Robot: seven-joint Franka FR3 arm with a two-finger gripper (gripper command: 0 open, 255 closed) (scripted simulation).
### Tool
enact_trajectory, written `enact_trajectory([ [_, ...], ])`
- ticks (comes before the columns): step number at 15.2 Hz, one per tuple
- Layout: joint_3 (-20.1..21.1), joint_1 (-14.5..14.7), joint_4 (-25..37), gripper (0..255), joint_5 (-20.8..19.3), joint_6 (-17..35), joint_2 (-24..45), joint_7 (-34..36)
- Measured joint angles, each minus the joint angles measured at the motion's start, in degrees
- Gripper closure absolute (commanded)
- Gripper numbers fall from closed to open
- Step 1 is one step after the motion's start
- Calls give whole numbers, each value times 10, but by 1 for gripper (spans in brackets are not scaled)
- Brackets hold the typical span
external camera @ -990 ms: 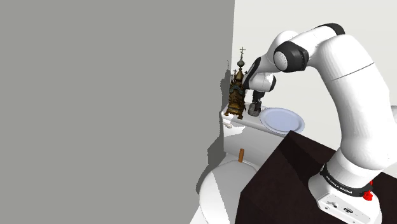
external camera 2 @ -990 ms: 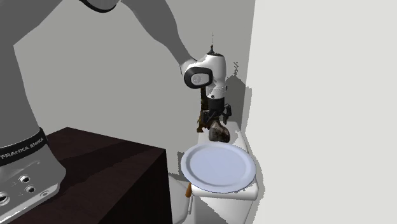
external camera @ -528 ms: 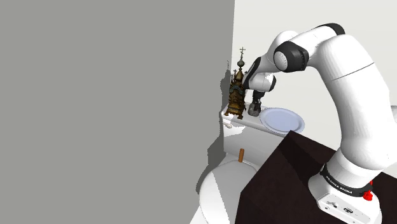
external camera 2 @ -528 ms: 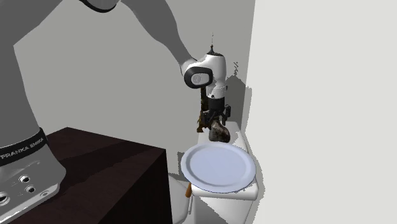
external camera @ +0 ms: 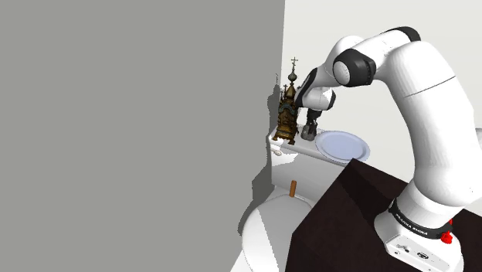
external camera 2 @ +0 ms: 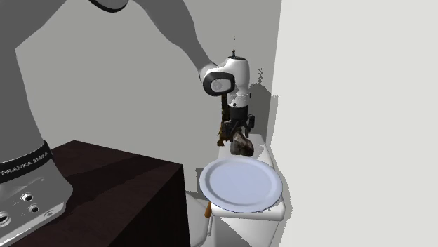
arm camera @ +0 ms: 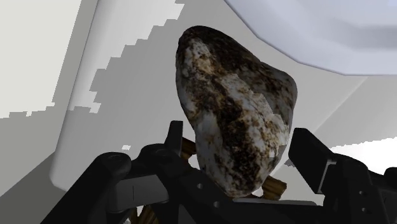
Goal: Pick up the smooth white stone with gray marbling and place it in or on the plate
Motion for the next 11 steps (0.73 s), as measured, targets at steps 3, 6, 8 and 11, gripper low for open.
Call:
enact_trajectory([
  [3,-10,8,-6,255,-9,-11,-16,8],
  [6,-22,18,-18,255,-19,-22,-37,15],
  [8,-29,23,-24,255,-26,-29,-50,19],
  [11,-41,32,-26,255,-38,-43,-67,29],
])
